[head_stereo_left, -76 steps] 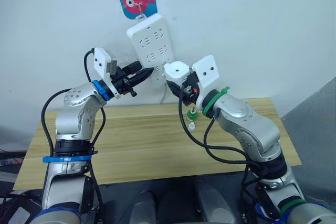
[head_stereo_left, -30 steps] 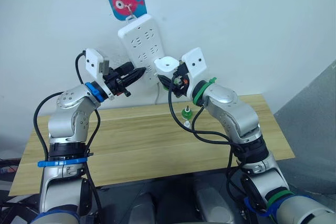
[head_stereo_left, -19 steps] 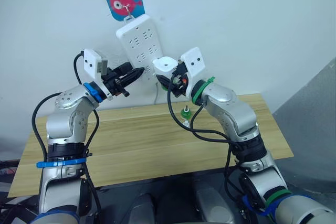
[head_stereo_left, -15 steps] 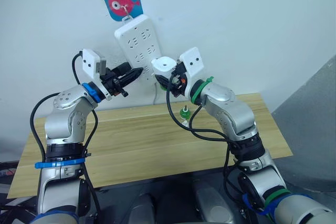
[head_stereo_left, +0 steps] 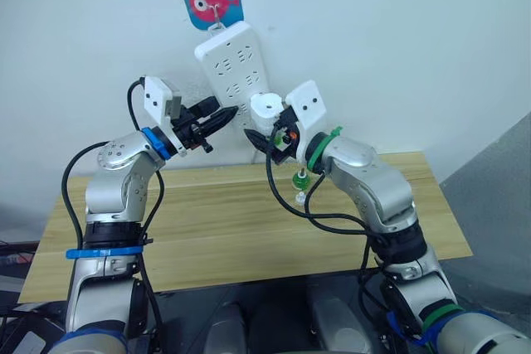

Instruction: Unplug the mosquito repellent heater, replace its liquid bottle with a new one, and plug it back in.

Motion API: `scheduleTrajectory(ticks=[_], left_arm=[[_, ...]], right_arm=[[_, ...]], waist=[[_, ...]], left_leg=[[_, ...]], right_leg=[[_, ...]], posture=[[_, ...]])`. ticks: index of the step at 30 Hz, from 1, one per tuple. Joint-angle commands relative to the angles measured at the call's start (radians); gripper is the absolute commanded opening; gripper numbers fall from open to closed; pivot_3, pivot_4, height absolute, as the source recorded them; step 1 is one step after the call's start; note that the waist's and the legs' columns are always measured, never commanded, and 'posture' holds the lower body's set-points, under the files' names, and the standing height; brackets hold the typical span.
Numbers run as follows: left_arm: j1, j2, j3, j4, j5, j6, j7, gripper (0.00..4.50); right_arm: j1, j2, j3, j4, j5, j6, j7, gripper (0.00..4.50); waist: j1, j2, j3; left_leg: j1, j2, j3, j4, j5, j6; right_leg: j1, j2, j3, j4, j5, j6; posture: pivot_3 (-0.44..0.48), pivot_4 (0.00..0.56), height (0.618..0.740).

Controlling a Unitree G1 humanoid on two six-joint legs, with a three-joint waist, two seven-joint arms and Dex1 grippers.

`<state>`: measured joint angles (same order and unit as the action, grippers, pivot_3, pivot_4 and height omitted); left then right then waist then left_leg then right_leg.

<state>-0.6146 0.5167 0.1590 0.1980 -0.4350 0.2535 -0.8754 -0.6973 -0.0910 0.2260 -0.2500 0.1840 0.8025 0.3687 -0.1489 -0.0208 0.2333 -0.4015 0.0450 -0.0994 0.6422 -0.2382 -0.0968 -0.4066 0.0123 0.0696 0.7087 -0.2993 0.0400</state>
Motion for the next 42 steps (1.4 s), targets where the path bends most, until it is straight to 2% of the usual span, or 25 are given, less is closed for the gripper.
scheduleTrajectory(ticks=[1, 2, 9, 12, 21, 25, 29, 32, 36, 40, 42], left_arm=[[-0.017, 0.027, 0.045, 0.077, 0.059, -0.036, 0.1, 1.34], [-0.022, 0.031, 0.049, 0.092, 0.065, -0.047, 0.109, 1.34], [-0.038, 0.077, 0.064, 0.167, 0.107, -0.135, 0.137, 3.63], [-0.025, 0.1, 0.079, 0.172, 0.116, -0.164, 0.157, 4.42], [0.086, 0.165, 0.118, 0.073, 0.095, -0.128, 0.155, 4.46], [0.209, 0.231, 0.177, -0.073, 0.036, -0.035, 0.117, 4.46], [0.384, 0.301, 0.25, -0.262, -0.053, 0.072, 0.033, 4.46], [0.577, 0.345, 0.301, -0.483, -0.17, 0.176, -0.067, 4.5], [0.784, 0.353, 0.331, -0.732, -0.264, 0.246, -0.119, 4.5], [0.806, 0.303, 0.301, -0.815, -0.282, 0.244, -0.056, 4.5], [0.796, 0.295, 0.257, -0.835, -0.249, 0.208, -0.06, 4.5]], right_arm=[[0.019, -0.015, 0.003, -0.124, 0.026, 0.039, 0.008, 4.5], [0.025, -0.022, 0.002, -0.14, 0.028, 0.047, 0.009, 4.5], [0.065, -0.05, -0.015, -0.218, 0.055, 0.085, 0.006, 4.5], [0.079, -0.056, -0.023, -0.235, 0.065, 0.093, 0.001, 4.5], [0.101, -0.074, -0.016, -0.264, 0.097, 0.09, 0.014, 4.5], [0.11, -0.094, -0.007, -0.284, 0.109, 0.074, 0.034, 4.5], [0.119, -0.106, -0.001, -0.3, 0.13, 0.052, 0.065, 4.5], [0.129, -0.107, 0.004, -0.306, 0.151, 0.027, 0.093, 3.92], [0.146, -0.124, 0.019, -0.316, 0.174, 0.008, 0.132, 2.44], [0.154, -0.147, 0.04, -0.311, 0.171, -0.012, 0.154, 0.94], [0.147, -0.143, 0.06, -0.285, 0.147, -0.03, 0.145, 0.17]], waist=[[0.002, 0.0, 0.0], [0.001, 0.0, 0.0], [-0.005, 0.0, 0.0], [0.002, 0.0, 0.0], [-0.026, 0.0, 0.001], [-0.026, 0.0, 0.001], [0.0, -0.001, 0.002], [0.016, -0.001, 0.002], [0.044, -0.001, 0.003], [0.08, 0.0, 0.003], [0.085, 0.0, 0.003]], left_leg=[[0.0, 0.0, 0.0, 0.0, 0.0, 0.0], [0.001, 0.0, 0.0, 0.0, 0.0, 0.0], [0.0, 0.002, 0.0, -0.001, 0.0, 0.0], [0.0, 0.002, -0.001, -0.001, 0.0, 0.0], [0.002, 0.003, 0.001, -0.005, 0.001, 0.001], [0.001, 0.004, 0.001, -0.011, 0.001, 0.001], [-0.004, 0.003, 0.002, -0.014, 0.001, 0.0], [-0.01, 0.003, 0.002, -0.014, 0.001, 0.0], [-0.012, 0.002, 0.002, -0.014, 0.0, -0.001], [-0.012, 0.002, -0.001, -0.014, 0.001, -0.002], [-0.012, 0.002, -0.001, -0.013, 0.002, -0.003]], right_leg=[[0.0, 0.001, 0.0, 0.0, 0.0, 0.001], [0.0, 0.001, 0.0, 0.0, -0.002, 0.004], [-0.002, 0.003, 0.0, 0.002, -0.003, 0.004], [-0.002, 0.002, 0.0, 0.003, 0.0, 0.0], [-0.004, 0.004, 0.002, 0.005, -0.002, 0.002], [-0.008, 0.004, 0.002, 0.004, -0.002, 0.0], [-0.011, 0.002, 0.0, -0.001, -0.002, -0.003], [-0.015, 0.0, 0.0, -0.004, -0.002, -0.004], [-0.015, -0.002, -0.001, -0.009, -0.002, -0.003], [-0.014, -0.001, -0.004, -0.01, -0.002, -0.003], [-0.013, -0.001, -0.003, -0.01, -0.002, -0.003]], posture=[[-0.18, 0.2, 0.725], [-0.18, 0.2, 0.725], [-0.171, 0.198, 0.725], [-0.164, 0.199, 0.725], [-0.144, 0.198, 0.725], [-0.117, 0.202, 0.725], [-0.074, 0.21, 0.725], [-0.037, 0.211, 0.725], [-0.018, 0.21, 0.725], [-0.019, 0.209, 0.725], [-0.019, 0.209, 0.725]])
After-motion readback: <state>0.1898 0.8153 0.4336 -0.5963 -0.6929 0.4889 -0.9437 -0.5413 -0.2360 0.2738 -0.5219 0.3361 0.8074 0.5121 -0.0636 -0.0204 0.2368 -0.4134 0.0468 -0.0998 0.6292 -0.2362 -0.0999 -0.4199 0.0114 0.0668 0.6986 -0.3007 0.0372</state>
